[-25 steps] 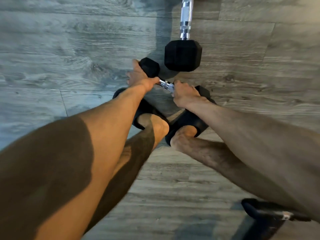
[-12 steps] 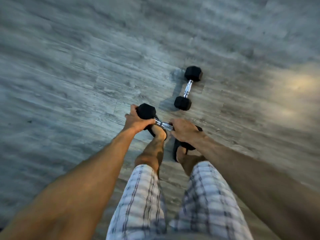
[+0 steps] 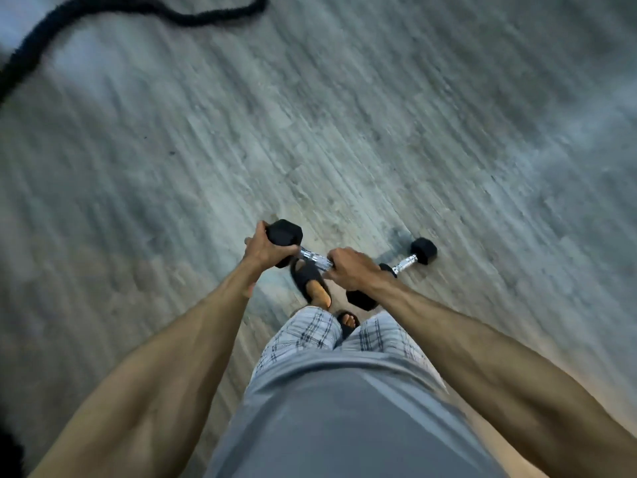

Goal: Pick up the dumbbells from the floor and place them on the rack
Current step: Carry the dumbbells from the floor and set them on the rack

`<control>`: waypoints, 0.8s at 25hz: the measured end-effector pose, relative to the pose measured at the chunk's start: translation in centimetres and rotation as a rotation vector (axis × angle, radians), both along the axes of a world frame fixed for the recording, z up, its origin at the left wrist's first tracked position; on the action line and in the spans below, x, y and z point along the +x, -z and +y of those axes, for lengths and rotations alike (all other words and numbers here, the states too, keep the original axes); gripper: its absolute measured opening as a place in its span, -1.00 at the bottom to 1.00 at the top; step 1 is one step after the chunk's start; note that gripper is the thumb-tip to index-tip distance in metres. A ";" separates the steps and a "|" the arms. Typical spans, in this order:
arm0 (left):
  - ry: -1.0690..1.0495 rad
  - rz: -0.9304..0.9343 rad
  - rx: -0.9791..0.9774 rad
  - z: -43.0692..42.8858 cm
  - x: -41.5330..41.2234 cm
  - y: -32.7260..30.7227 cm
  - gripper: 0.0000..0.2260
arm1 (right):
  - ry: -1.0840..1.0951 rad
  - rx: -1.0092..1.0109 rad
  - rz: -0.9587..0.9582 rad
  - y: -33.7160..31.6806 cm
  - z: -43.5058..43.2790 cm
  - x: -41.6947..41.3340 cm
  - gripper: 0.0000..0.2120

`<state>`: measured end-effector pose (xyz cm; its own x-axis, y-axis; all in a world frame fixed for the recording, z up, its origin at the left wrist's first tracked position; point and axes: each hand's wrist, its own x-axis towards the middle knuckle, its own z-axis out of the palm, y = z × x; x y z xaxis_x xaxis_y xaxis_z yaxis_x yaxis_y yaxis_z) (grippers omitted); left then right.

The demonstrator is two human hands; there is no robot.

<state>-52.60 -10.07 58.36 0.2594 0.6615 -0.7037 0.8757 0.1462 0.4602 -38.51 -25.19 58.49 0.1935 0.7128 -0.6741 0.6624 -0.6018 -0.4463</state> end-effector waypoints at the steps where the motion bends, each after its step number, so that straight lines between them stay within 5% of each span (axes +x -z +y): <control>1: -0.081 -0.010 0.010 0.0 -2.3 -0.1 -0.33 | -0.079 -0.006 -0.019 -0.2 1.1 -1.1 -0.79; 12: -0.820 -0.042 -0.057 0.8 -25.1 0.8 -0.29 | -0.845 -0.047 -0.101 0.5 16.7 -18.9 -0.72; 20: -1.164 -0.018 -0.076 4.2 -37.7 0.6 -0.29 | -1.196 -0.036 -0.102 0.1 27.0 -32.9 -0.70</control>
<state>-90.32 -5.90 57.72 -0.4664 0.4623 -0.7541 0.1876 0.8848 0.4265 -71.42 1.78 58.34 -0.5242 0.4586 -0.7176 0.8417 0.4075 -0.3544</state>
